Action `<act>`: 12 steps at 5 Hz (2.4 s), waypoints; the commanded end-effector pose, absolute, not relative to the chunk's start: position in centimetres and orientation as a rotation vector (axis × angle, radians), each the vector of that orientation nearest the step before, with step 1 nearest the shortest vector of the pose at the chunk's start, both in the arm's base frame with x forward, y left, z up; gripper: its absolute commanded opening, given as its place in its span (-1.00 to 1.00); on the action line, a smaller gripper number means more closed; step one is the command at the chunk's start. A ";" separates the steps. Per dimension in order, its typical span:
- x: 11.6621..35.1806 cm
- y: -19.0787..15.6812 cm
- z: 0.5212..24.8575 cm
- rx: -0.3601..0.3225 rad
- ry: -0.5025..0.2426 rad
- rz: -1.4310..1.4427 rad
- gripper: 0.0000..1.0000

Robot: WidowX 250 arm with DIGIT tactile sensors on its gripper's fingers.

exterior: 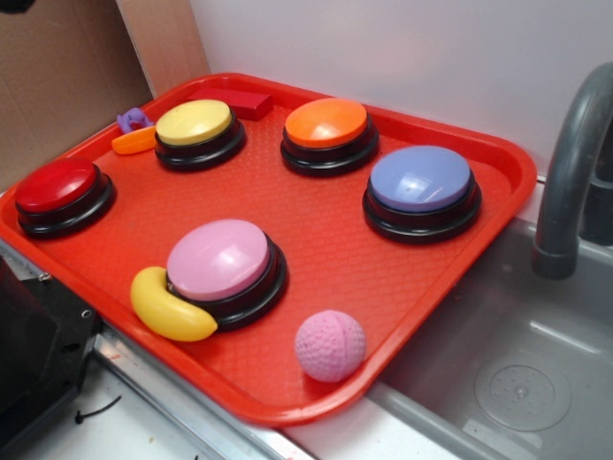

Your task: Push the purple button.

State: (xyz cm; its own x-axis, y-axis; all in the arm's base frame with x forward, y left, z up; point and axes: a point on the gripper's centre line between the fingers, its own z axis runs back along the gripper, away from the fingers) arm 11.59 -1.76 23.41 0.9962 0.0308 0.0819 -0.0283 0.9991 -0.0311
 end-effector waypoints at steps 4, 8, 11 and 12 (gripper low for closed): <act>23.3 -8.6 14.9 -0.024 -0.121 -0.382 1.00; 26.4 -9.9 12.5 -0.081 -0.099 -0.452 1.00; 31.6 -13.7 8.1 -0.054 -0.031 -0.164 1.00; 31.7 -14.4 7.6 -0.024 -0.034 -0.113 1.00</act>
State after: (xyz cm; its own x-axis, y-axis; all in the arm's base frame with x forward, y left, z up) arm 30.59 -13.77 5.77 0.9924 -0.1176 -0.0358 0.1176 0.9931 -0.0019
